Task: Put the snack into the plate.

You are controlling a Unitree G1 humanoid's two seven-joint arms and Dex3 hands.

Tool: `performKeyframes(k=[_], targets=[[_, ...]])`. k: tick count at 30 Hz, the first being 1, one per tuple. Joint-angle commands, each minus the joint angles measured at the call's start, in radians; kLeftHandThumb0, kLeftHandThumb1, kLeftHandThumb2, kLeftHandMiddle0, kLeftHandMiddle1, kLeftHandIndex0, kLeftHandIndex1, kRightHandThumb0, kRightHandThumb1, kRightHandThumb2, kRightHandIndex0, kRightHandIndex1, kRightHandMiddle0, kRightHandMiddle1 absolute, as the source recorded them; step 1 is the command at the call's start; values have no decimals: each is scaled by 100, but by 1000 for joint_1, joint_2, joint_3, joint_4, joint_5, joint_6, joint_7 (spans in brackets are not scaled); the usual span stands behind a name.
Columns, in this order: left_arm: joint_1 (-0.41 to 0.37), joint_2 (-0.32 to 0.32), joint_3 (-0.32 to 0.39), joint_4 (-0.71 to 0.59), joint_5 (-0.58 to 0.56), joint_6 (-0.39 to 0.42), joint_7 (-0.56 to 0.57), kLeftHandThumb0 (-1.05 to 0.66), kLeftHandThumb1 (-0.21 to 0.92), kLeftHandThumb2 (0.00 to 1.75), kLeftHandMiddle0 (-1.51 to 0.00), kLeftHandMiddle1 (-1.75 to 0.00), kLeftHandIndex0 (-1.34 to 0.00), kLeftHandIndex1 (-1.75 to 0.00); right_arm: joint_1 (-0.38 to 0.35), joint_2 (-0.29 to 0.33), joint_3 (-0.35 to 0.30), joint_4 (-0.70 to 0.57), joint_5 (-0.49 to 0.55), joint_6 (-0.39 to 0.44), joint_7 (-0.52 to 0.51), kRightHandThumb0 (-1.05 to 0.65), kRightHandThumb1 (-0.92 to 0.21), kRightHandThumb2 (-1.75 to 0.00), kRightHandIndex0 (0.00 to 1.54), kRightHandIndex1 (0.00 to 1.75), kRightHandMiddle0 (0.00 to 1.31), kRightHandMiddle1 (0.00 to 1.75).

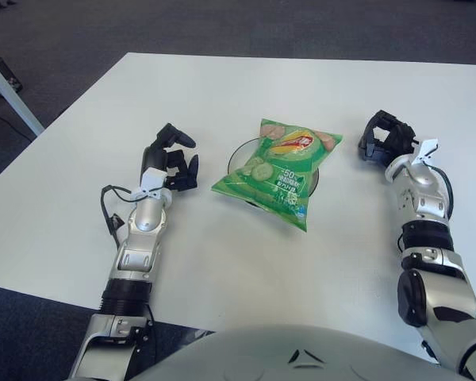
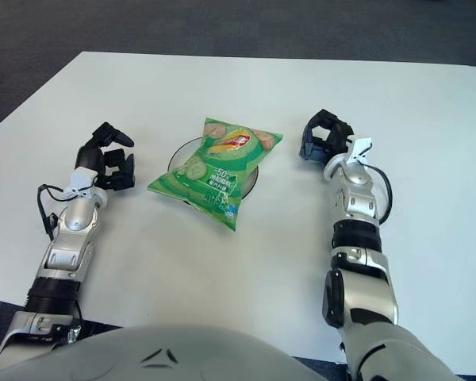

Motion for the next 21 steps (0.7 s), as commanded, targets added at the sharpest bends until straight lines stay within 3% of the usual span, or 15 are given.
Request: performKeyframes(k=[1,6,12,21], targets=[[136,-54,-11,58,-17,26,-16,-45,40,121,-122,-175,-54,-175,82,26,14,-1,-17,8,-19,-55,-15,-152,134,175,75,175],[144,-54,3,47,-42,42,-35,-45,40,121,-122,-175,-54,-175,170,58,36,-82,-33,31,-50,-53,-18,-149,134,175,73,175],[153,-53,17,40,-65,47,-48,-45,41,119,-124,-175,-54,-175,226,72,62,-134,-48,14,-55,-53,-20,-146,134,175,71,175],[167,-39,52,34,-101,43,-84,-44,43,118,-125,-175,-52,-175,290,89,108,-149,-81,-89,-51,-52,-22,-143,137,175,69,175]])
